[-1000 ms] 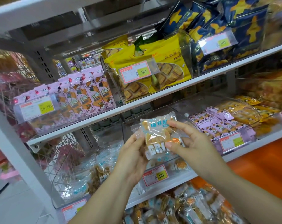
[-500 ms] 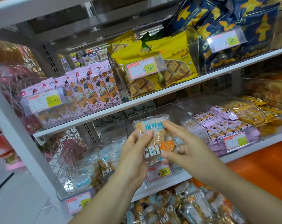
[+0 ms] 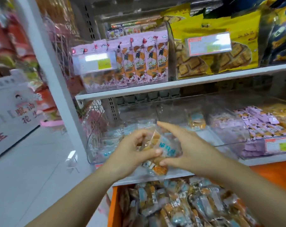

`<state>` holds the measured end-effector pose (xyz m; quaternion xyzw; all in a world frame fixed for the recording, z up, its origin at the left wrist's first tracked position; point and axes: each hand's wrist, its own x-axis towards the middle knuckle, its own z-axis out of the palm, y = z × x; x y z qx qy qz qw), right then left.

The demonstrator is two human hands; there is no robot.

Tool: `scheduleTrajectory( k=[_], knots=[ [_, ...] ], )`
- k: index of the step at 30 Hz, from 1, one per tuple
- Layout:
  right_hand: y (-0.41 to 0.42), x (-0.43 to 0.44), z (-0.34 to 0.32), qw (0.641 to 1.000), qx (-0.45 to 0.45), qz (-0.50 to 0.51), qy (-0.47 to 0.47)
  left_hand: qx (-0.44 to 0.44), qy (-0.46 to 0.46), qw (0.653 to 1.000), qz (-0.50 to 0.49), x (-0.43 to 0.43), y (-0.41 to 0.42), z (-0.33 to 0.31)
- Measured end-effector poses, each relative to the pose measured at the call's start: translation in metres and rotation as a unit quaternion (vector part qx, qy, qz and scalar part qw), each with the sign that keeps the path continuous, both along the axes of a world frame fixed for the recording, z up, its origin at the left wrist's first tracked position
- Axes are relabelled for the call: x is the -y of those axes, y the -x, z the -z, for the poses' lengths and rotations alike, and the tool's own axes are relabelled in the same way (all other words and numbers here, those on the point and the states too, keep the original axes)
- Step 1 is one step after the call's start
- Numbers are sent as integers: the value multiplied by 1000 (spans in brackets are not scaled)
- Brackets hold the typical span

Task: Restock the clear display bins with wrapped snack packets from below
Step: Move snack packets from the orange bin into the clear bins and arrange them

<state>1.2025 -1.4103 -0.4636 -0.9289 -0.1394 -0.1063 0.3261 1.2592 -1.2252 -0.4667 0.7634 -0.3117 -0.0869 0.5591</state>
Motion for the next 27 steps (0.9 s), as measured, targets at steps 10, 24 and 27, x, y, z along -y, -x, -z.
scheduleTrajectory(
  k=[10,24,27],
  knots=[
    [-29,-52,0,1000,-3,21,5,105,-55,992,-53,-58,-19,15],
    [-153,-69,23,998,-46,21,-33,215,-310,909,-179,-107,-77,33],
    [-160,-67,32,997,-75,15,29,227,-351,888,-189,-108,-84,37]
  ],
)
